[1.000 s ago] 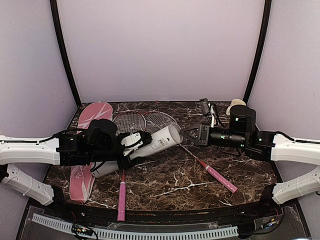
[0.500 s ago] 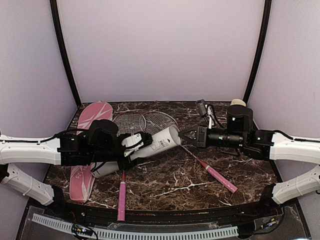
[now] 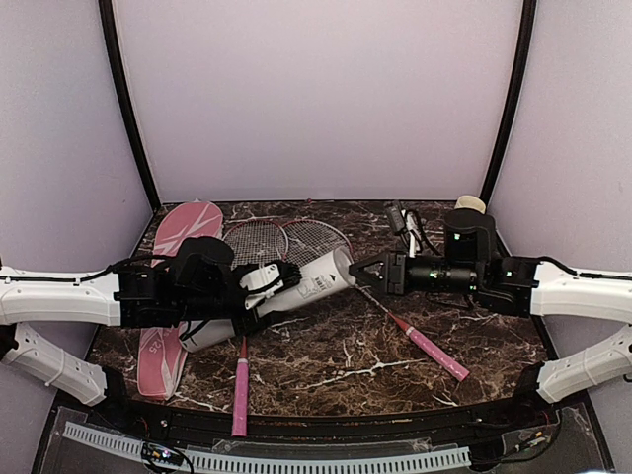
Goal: Pack up the badminton gear
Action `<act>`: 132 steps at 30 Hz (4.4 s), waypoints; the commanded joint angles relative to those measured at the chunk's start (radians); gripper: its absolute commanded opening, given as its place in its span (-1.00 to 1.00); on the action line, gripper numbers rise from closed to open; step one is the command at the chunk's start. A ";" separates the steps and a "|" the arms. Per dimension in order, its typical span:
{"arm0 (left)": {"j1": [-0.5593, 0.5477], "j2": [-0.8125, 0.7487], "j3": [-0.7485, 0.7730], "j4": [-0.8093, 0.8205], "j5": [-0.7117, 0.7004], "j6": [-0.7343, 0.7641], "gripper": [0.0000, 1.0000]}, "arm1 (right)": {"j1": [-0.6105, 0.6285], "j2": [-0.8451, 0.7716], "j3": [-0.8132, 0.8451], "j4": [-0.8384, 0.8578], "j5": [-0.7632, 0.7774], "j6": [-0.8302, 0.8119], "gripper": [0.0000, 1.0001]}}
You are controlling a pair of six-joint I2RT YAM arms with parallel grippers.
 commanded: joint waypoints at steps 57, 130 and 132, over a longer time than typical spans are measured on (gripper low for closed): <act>0.011 -0.104 -0.055 0.155 0.044 -0.024 0.25 | 0.037 0.229 0.041 0.069 -0.298 0.102 -0.18; 0.052 0.296 0.410 0.257 0.024 -0.702 0.26 | -0.031 -0.125 -0.268 0.386 0.048 -0.003 0.93; 0.052 0.296 0.401 0.295 0.027 -0.732 0.27 | 0.008 -0.061 -0.243 0.420 0.057 -0.017 0.95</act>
